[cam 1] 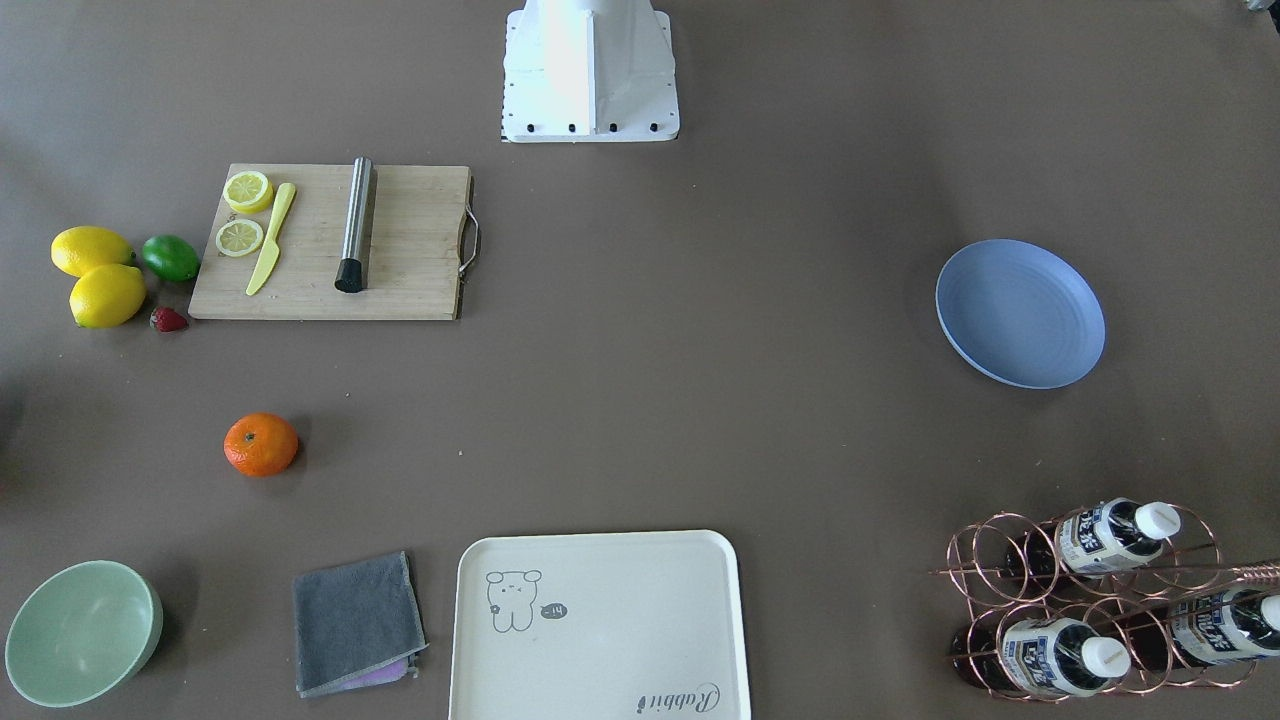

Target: Pick orange to plate

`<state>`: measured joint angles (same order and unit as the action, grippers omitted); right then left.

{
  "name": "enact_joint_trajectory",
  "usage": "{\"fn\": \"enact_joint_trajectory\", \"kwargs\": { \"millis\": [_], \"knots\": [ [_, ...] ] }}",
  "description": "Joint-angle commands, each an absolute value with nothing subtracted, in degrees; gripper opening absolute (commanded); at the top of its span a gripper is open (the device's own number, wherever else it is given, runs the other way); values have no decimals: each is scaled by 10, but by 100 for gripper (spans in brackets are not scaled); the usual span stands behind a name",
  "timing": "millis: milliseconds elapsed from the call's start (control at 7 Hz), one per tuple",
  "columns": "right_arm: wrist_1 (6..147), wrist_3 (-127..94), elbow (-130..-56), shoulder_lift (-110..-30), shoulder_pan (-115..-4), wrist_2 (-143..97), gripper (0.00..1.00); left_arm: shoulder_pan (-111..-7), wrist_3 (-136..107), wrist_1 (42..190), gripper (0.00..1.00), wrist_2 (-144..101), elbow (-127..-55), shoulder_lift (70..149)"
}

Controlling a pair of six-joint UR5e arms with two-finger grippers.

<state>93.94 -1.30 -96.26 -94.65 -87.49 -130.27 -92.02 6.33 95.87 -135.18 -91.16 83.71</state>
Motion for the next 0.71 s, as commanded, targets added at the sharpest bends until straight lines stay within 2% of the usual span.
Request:
{"fn": "enact_joint_trajectory", "kwargs": {
  "millis": [0,571],
  "knots": [
    [939,-11,-962,-947,-875,-1303,100,-921,62,961,99,-1351,-920,835],
    [938,-11,-962,-947,-875,-1303,100,-920,63,991,99,-1350,-920,836]
  ]
}}
